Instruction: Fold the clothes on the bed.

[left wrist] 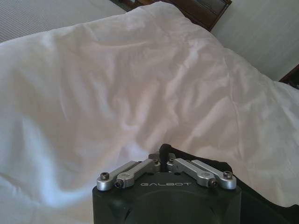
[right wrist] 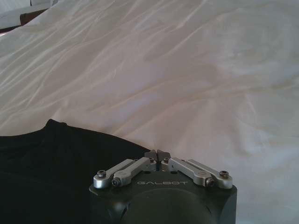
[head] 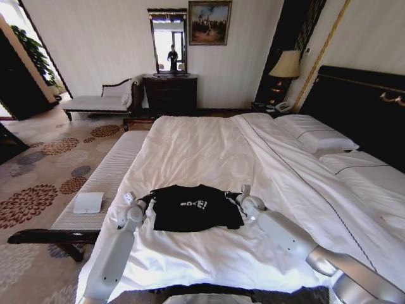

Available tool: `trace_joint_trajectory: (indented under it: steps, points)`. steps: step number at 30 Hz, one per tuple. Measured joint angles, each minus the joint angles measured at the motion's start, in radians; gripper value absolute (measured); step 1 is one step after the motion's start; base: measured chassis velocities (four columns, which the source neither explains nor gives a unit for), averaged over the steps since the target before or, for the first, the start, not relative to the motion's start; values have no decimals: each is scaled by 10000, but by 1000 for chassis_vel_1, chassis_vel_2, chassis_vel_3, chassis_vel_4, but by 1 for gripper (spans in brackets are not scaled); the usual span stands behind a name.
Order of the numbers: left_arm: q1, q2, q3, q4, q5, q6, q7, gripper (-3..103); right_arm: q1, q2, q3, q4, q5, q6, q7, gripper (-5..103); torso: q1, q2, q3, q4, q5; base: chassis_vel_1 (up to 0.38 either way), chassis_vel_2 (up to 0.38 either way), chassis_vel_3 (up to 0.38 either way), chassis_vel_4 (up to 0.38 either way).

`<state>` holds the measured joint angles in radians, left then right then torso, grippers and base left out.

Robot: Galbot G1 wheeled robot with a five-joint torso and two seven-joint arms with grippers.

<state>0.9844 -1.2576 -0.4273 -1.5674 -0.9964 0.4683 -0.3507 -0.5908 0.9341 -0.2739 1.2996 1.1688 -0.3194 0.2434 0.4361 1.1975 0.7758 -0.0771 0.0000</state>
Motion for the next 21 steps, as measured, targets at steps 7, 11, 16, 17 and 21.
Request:
trace_joint_trajectory:
  steps: [7,11,16,17,21]
  points:
    - [2,-69,-2,67,99,1,-4,0,-114,-30,169,163,25,130,-3,4,-1,0,0,0,0,0,0,0,0]
    - [7,-139,9,105,164,1,-5,0,-115,-10,193,80,25,141,-1,15,0,0,0,0,0,0,0,0,0]
    - [8,-163,14,132,201,1,-4,0,-61,26,200,11,42,140,-5,37,0,0,0,0,0,0,0,0,0]
    - [9,-163,14,136,206,0,-4,0,-56,28,200,10,45,137,-18,42,0,0,0,0,0,0,0,0,0]
    - [21,-162,9,139,215,-3,-4,0,-73,26,191,15,24,118,-61,52,0,0,0,0,-1,0,0,0,0]
